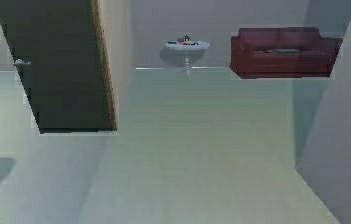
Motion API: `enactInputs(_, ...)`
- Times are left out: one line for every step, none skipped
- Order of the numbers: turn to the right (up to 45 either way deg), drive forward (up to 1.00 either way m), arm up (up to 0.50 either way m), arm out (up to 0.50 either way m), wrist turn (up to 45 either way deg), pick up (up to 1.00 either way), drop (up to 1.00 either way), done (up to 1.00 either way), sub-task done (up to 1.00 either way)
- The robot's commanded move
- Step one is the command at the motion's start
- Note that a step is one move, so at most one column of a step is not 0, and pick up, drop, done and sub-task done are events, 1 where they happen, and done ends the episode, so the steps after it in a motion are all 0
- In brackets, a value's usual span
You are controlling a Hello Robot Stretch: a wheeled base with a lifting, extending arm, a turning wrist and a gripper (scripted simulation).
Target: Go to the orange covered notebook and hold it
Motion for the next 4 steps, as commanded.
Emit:
enactInputs(0.0, 1.00, 0.00, 0.00, 0.0, 0.00, 0.00, 0.00, 0.00)
enactInputs(0.0, 1.00, 0.00, 0.00, 0.0, 0.00, 0.00, 0.00, 0.00)
enactInputs(0.0, 1.00, 0.00, 0.00, 0.0, 0.00, 0.00, 0.00, 0.00)
enactInputs(0.0, 0.95, 0.00, 0.00, 0.0, 0.00, 0.00, 0.00, 0.00)
